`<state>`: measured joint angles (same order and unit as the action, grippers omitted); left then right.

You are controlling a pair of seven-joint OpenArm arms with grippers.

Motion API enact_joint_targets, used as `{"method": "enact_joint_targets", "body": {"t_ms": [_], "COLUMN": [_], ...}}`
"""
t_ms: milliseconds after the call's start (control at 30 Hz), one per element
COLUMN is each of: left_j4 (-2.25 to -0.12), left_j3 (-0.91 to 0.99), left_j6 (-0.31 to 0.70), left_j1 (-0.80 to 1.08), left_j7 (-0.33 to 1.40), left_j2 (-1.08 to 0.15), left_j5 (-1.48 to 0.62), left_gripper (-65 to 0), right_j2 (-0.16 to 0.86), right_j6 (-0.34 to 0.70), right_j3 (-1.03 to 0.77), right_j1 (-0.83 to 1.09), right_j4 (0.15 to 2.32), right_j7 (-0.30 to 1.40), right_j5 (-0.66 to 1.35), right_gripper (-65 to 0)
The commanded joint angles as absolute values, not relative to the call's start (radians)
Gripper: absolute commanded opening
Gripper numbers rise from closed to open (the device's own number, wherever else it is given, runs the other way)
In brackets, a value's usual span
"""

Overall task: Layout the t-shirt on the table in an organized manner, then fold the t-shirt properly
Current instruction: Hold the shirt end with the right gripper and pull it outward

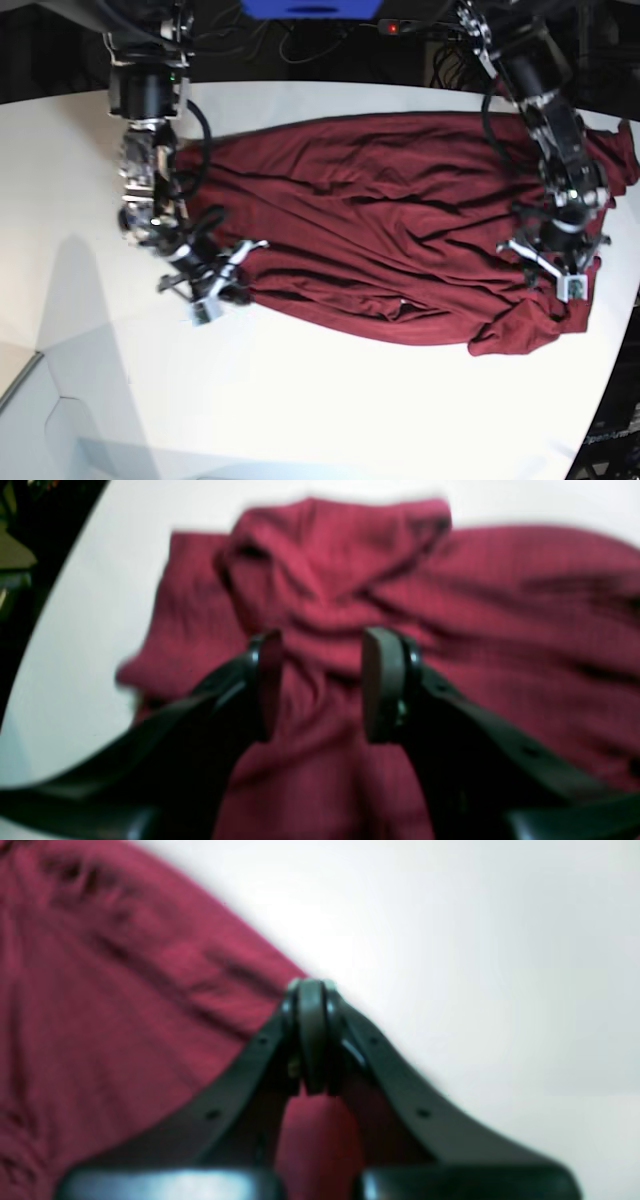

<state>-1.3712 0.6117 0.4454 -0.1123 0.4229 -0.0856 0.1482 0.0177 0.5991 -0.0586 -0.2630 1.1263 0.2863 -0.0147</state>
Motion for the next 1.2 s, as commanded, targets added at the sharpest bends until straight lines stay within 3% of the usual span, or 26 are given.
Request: {"method": "enact_joint_targets", "body": {"t_ms": [0,233,367,733,1167], "left_j4": [-1.408,-1.411,-1.403,-1.331,-1.366], "left_j3": [0.611,0.616,0.616,0.611,0.611], "left_j6": [0.44,0.44,0.44,0.44,0.441], "left_j1": [-0.122,-0.061,-0.053,-0.073,-0.194], "left_j7": [0.395,0.395,0.394,0.389,0.389], "left_j2": [-0.093,-0.087,-0.09,-0.082,-0.09], "left_j5": [0.136,0.136,0.136,0.136,0.134], "left_gripper": [-39.7,-39.7,-39.7,-39.6,-39.4], "right_j2": [0.027,0.03,0.082,0.231,0.193], "right_j6": [0.599,0.596,0.595,0.475,0.481], "right_j3": [-0.045,-0.016,-0.018,-0.019,-0.219], "right_j1": [-0.309,-0.403,-0.418,-0.409,-0.381], "right_j4": [1.107,0.892,0.832,0.825,0.957], "right_j7": [0.26,0.254,0.252,0.252,0.26], "right_j5": [0.002,0.002,0.001,0.004,0.005], "right_gripper": [-65.0,-65.0,-65.0,-65.0,-65.0]}}
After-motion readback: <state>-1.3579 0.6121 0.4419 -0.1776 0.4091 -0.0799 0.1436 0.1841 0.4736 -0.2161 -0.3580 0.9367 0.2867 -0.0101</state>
